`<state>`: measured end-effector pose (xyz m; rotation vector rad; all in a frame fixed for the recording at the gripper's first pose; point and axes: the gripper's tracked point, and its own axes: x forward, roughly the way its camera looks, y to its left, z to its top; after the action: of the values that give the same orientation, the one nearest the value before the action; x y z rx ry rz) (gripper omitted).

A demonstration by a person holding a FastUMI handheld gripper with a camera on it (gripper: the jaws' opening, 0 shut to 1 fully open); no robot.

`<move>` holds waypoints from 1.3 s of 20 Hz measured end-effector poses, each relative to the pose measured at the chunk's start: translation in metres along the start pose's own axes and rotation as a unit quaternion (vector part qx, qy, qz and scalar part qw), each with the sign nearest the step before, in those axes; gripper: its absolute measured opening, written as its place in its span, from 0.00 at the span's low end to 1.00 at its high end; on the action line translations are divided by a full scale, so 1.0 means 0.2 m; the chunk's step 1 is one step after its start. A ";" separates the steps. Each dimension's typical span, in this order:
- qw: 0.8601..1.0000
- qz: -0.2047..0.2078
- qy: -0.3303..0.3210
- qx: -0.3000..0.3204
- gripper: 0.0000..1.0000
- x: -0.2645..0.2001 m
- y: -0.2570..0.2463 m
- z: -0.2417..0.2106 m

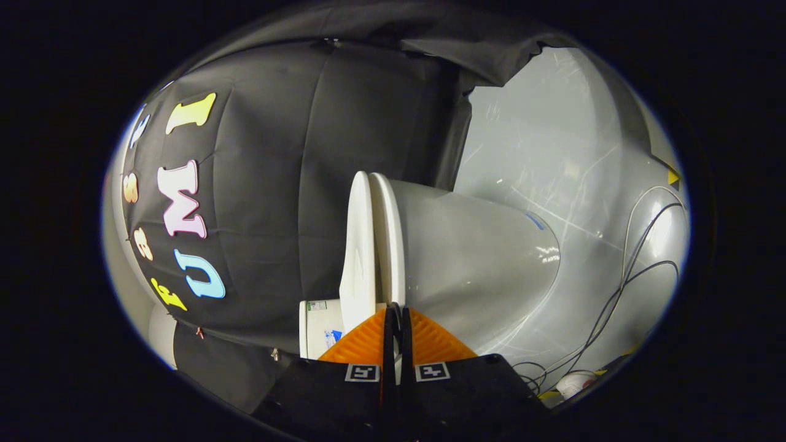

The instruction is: Open the toilet lid.

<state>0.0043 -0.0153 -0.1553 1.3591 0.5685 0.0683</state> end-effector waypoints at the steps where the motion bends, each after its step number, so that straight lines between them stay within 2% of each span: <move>1: 1.000 -0.002 0.005 0.005 0.07 0.00 0.00 0.00; 9: 0.999 -0.017 0.000 -0.047 0.05 -0.01 0.04 0.00; 13: 0.995 -0.028 -0.007 -0.094 0.05 -0.03 0.10 0.00; 16: 0.993 -0.046 -0.018 -0.103 0.05 -0.04 0.15 0.00; 26: 0.978 -0.045 -0.041 -0.200 0.05 -0.12 0.51 -0.06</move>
<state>0.0056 0.0101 -0.0536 0.9391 0.5142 0.0503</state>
